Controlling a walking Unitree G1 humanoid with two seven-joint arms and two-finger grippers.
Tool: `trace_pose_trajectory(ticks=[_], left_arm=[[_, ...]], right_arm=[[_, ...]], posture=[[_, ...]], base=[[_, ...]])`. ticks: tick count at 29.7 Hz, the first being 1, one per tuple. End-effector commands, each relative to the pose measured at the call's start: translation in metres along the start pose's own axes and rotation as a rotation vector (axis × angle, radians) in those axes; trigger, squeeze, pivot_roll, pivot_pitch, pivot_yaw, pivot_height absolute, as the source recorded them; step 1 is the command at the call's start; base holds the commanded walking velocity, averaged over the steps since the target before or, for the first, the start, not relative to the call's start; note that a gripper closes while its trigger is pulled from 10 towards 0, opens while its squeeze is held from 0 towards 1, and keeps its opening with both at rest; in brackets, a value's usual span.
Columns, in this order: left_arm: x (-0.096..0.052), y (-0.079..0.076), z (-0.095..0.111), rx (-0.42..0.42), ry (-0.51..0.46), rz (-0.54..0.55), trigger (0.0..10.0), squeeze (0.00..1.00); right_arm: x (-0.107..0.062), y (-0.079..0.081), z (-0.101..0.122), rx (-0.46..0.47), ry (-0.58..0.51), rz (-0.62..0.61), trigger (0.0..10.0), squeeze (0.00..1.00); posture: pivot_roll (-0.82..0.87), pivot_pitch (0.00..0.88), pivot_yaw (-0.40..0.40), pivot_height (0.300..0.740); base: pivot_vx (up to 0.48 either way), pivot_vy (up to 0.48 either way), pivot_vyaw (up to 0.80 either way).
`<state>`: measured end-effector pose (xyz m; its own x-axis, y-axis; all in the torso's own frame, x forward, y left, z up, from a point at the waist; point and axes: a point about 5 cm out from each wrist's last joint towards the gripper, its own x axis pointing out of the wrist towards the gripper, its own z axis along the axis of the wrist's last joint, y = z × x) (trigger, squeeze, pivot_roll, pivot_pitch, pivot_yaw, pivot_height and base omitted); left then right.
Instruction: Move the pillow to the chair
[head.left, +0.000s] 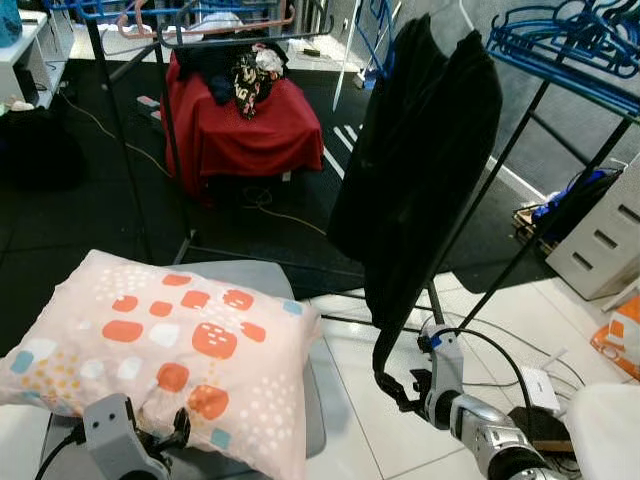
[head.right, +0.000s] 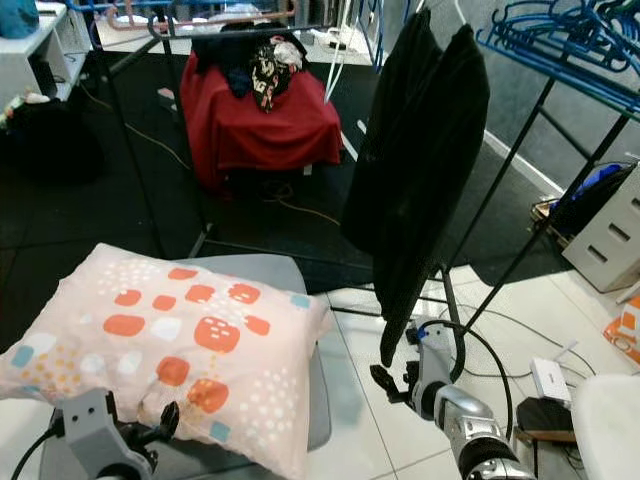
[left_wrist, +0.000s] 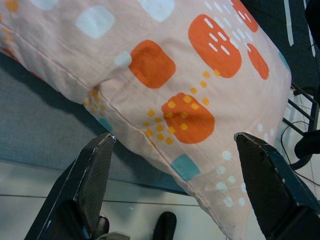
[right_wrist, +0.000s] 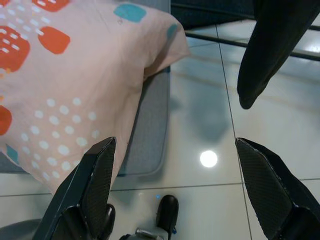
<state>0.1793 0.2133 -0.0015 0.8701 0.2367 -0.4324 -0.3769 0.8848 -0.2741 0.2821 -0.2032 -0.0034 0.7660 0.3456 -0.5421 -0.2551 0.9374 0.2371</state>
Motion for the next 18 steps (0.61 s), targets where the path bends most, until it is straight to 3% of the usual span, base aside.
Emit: trace_pose_trajectory(ticks=[1, 18], left_arm=[[-0.0005, 0.0036, -0.0056, 0.013, 0.013, 0.004, 10.0, 0.0], [0.0039, 0.0085, -0.0154, 0.022, 0.023, -0.001, 10.0, 0.0]], right_arm=[[-0.0013, -0.0007, -0.002, -0.015, -0.001, -0.002, 10.0, 0.0], [-0.0026, -0.0027, -0.0051, -0.007, 0.002, -0.016, 10.0, 0.0]], posture=[[0.04, 0.0, -0.143, 0.74], [0.04, 0.0, -0.136, 0.74]], base=[[0.0, 0.0, 0.0], [0.0, 0.0, 0.0]])
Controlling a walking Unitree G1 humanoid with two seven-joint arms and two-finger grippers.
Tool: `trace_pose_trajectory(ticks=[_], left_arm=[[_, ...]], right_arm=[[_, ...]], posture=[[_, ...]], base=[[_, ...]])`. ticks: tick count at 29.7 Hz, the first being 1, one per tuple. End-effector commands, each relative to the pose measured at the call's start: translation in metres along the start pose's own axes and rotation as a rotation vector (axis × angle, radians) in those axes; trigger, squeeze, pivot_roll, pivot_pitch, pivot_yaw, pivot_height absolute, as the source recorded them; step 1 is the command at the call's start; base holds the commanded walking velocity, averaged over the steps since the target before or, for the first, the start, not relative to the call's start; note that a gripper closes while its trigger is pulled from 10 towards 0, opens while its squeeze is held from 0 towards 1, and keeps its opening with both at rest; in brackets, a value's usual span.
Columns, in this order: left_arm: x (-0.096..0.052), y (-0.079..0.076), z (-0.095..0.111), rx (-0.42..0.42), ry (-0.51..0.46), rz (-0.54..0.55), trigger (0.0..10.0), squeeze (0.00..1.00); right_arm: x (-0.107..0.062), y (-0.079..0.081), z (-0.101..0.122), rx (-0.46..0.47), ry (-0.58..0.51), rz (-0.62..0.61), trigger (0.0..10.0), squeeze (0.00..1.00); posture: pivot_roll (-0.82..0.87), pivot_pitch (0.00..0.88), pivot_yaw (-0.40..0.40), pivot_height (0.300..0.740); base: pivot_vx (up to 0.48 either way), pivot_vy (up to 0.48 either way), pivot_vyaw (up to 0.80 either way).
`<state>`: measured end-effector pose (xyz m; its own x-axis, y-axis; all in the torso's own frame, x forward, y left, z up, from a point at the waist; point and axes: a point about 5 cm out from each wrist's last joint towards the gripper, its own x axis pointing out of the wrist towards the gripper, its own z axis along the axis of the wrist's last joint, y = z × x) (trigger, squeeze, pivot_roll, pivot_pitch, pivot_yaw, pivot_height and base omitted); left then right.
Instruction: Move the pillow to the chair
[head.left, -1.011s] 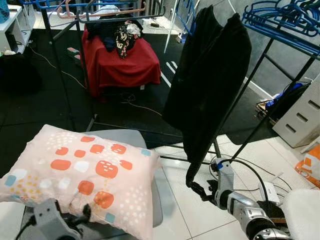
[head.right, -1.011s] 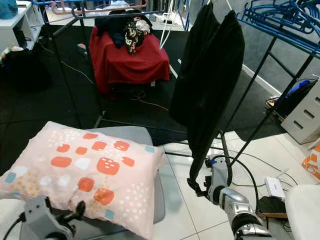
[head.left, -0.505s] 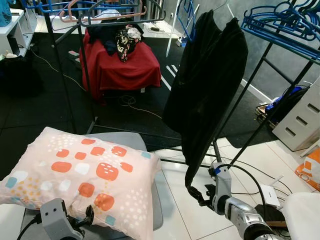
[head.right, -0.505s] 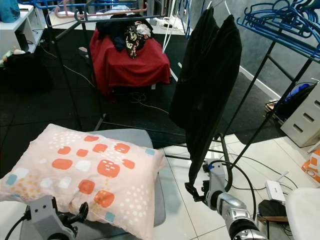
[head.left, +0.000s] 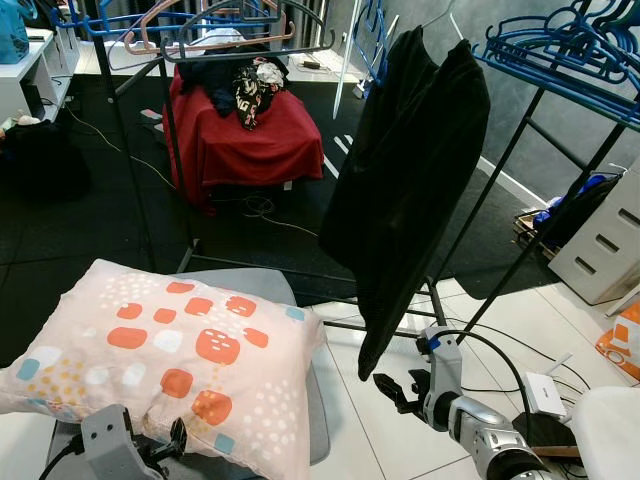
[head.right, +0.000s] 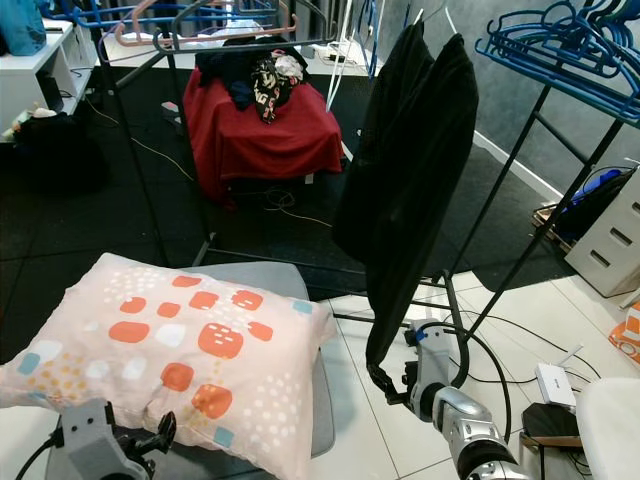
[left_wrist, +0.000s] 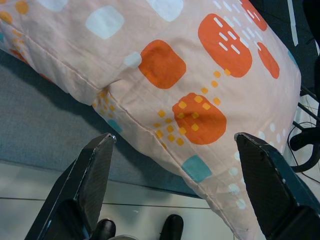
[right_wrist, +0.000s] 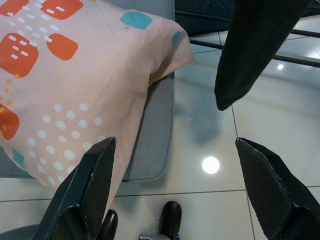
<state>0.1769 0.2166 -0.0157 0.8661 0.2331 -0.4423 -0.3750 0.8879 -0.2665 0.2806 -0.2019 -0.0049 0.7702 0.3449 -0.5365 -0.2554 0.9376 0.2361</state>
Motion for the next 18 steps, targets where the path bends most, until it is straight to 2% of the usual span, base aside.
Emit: trace_pose_trajectory(ticks=[1, 18], left_arm=[[-0.0009, 0.0008, -0.0039, 0.014, 0.012, -0.002, 10.0, 0.0], [0.0, 0.0012, -0.0062, 0.013, -0.008, -0.01, 10.0, 0.0]], right_arm=[[-0.0027, -0.0039, -0.003, -0.006, 0.009, -0.015, 10.0, 0.0], [-0.0042, -0.0063, -0.0024, -0.003, 0.007, -0.015, 10.0, 0.0]], posture=[[0.04, 0.0, -0.136, 0.74], [0.04, 0.0, -0.137, 0.74]], base=[[0.0, 0.0, 0.0], [0.0, 0.0, 0.0]])
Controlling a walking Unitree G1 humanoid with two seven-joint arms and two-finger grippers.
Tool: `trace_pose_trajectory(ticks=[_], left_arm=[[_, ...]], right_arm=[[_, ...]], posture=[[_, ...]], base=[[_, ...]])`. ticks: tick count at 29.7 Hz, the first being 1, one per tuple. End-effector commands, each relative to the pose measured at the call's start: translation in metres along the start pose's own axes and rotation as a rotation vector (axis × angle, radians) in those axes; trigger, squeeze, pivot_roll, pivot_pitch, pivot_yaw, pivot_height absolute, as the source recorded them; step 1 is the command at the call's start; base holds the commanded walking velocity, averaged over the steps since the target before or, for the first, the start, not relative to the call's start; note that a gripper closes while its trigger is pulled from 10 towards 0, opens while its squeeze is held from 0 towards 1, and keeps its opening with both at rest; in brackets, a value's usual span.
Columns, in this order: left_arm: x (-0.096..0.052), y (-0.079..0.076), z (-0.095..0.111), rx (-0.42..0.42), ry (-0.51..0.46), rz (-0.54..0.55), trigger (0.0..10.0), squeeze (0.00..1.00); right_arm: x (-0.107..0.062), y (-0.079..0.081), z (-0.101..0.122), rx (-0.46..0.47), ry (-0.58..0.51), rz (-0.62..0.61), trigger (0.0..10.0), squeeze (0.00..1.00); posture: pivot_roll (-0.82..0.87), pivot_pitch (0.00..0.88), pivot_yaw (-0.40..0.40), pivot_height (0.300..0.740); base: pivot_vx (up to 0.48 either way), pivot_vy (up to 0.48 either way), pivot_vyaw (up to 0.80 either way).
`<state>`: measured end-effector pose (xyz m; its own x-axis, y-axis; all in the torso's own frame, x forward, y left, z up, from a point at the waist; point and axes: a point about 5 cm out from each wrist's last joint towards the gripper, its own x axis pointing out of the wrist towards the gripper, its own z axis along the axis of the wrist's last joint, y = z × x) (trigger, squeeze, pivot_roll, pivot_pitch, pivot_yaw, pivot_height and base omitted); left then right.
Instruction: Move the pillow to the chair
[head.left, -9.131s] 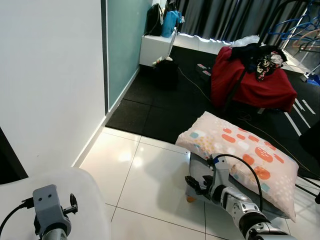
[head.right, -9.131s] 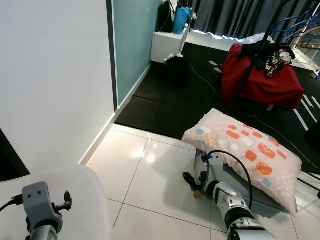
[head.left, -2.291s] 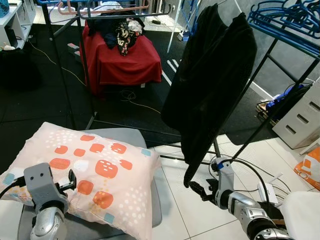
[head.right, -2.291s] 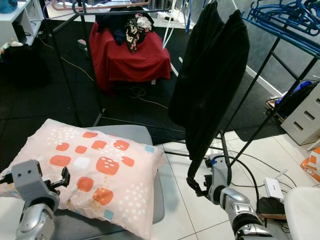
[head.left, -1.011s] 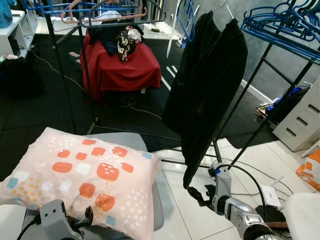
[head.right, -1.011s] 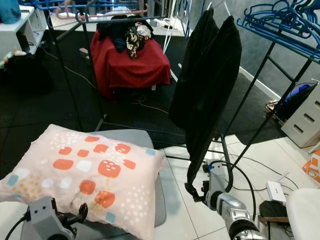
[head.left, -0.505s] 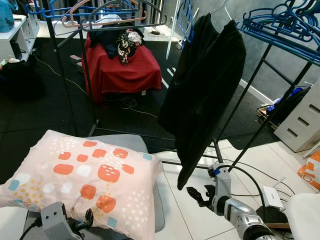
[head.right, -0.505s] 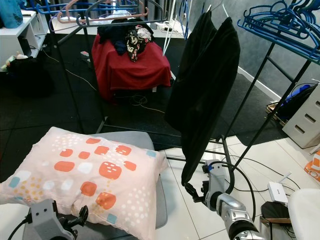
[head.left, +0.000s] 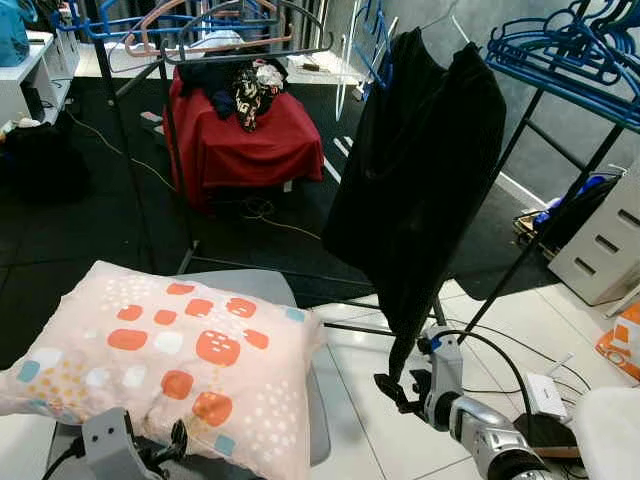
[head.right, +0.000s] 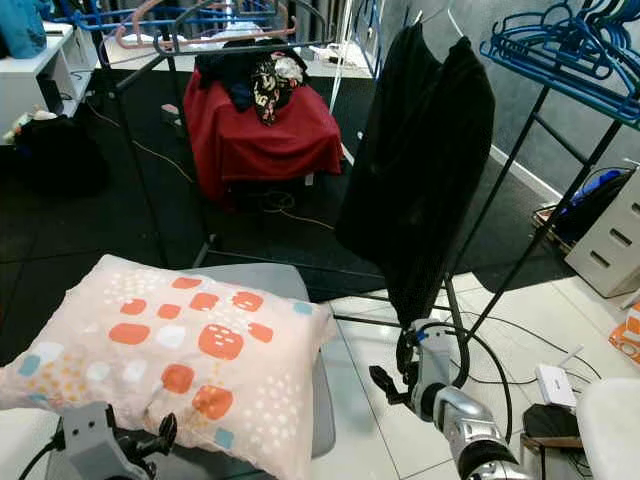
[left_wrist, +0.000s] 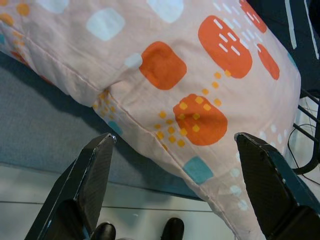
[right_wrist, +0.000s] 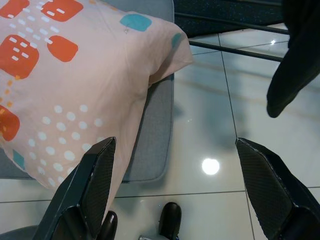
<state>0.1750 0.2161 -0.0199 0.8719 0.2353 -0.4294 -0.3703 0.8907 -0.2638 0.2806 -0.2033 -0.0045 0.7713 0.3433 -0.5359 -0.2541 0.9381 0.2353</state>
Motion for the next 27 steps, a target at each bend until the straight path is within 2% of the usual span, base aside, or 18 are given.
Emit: trace_pose_trajectory(ticks=[1, 27], left_arm=[[0.0, -0.0003, -0.0015, 0.008, 0.005, -0.006, 10.0, 0.0], [-0.0017, -0.0046, 0.006, 0.011, -0.026, -0.012, 10.0, 0.0]], right_arm=[[-0.0035, -0.0052, -0.0026, -0.003, 0.008, -0.014, 10.0, 0.0], [-0.0033, -0.0058, -0.0007, 0.0, 0.006, -0.013, 10.0, 0.0]], posture=[[0.04, 0.0, -0.138, 0.74], [0.03, 0.02, -0.138, 0.74]], base=[[0.0, 0.0, 0.0], [0.0, 0.0, 0.0]])
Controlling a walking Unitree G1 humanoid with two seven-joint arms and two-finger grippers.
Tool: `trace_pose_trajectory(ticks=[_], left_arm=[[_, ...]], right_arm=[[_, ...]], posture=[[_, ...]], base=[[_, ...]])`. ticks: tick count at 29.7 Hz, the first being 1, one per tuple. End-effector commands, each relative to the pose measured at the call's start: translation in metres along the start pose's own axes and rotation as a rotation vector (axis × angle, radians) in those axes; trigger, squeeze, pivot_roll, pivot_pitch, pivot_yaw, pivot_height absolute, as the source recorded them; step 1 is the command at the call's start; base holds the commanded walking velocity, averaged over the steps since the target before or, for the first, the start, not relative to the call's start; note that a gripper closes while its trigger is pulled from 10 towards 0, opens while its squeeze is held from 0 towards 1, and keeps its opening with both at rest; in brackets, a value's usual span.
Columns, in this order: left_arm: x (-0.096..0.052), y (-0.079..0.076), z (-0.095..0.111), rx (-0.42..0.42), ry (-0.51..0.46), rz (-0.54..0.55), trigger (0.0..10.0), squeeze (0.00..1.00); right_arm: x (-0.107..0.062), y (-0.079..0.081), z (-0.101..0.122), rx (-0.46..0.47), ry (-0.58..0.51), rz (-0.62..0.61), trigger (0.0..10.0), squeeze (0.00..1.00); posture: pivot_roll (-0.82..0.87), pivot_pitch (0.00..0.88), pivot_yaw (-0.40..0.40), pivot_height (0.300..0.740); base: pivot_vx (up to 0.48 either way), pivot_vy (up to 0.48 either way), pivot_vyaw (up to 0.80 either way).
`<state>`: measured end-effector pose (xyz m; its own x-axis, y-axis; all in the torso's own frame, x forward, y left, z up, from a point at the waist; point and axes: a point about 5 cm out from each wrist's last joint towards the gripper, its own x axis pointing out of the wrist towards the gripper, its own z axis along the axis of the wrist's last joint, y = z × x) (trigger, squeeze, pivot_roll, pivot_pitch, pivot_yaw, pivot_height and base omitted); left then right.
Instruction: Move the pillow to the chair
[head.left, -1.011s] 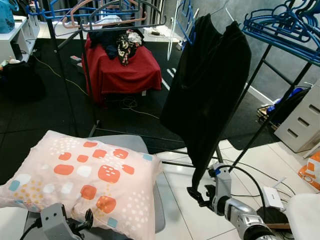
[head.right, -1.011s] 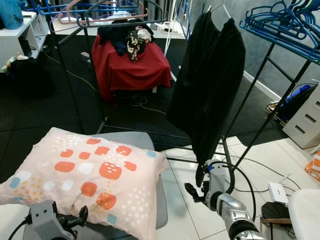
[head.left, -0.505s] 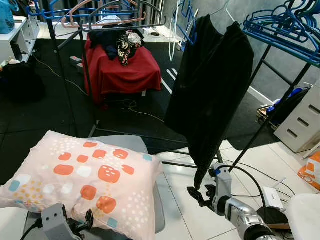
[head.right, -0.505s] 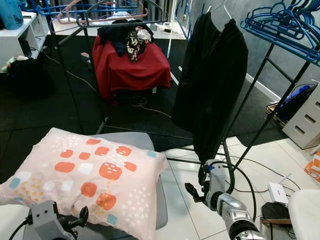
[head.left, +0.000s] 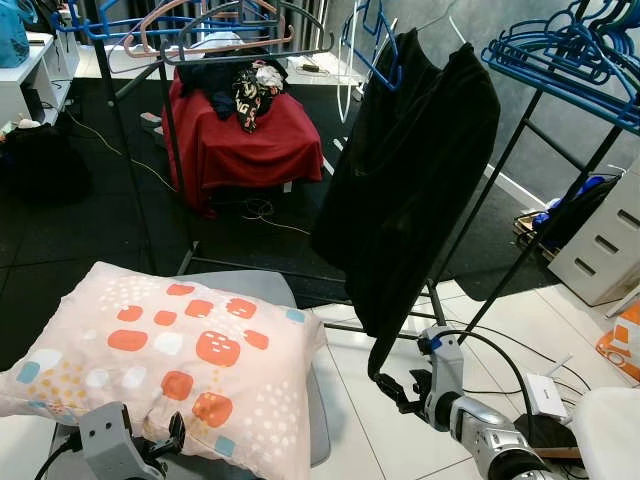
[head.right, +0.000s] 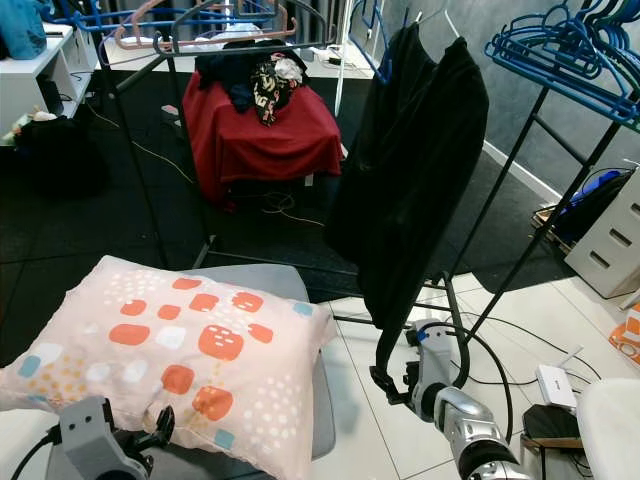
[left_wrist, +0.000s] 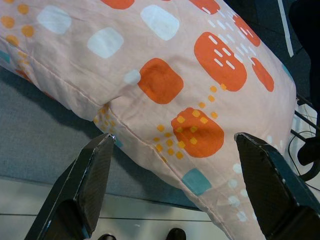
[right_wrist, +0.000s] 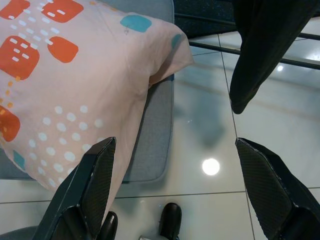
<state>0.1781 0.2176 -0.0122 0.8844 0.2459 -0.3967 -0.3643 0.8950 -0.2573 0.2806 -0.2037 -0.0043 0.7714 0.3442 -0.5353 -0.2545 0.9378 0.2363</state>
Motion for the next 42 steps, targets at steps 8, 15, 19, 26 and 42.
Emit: trace_pose_trajectory(ticks=[8, 15, 19, 26, 42], left_arm=[[-0.0021, -0.003, -0.0016, 0.002, 0.01, -0.011, 10.0, 0.0], [-0.003, -0.0029, -0.0009, 0.003, 0.01, -0.012, 10.0, 0.0], [-0.003, -0.0029, -0.0006, 0.004, 0.01, -0.012, 10.0, 0.0], [-0.0029, -0.0025, -0.0013, 0.005, 0.012, -0.013, 10.0, 0.0], [-0.0022, -0.0007, -0.0043, 0.006, 0.02, -0.01, 10.0, 0.0]], right_arm=[[-0.0029, -0.005, -0.0006, 0.0, 0.005, -0.013, 10.0, 0.0], [-0.0024, -0.0041, -0.0001, 0.002, 0.002, -0.009, 10.0, 0.0], [-0.0021, -0.0035, 0.0002, 0.003, 0.001, -0.007, 10.0, 0.0], [-0.002, -0.0032, 0.0001, 0.003, 0.001, -0.005, 10.0, 0.0], [-0.0021, -0.0032, 0.0005, 0.002, 0.0, -0.002, 10.0, 0.0]], posture=[[0.03, 0.024, -0.135, 0.74], [0.03, 0.025, -0.134, 0.74], [0.03, 0.025, -0.134, 0.74], [0.03, 0.021, -0.134, 0.74], [0.03, 0.008, -0.134, 0.74]], base=[[0.0, 0.0, 0.0], [0.0, 0.0, 0.0], [0.0, 0.0, 0.0], [0.0, 0.0, 0.0], [0.0, 0.0, 0.0]])
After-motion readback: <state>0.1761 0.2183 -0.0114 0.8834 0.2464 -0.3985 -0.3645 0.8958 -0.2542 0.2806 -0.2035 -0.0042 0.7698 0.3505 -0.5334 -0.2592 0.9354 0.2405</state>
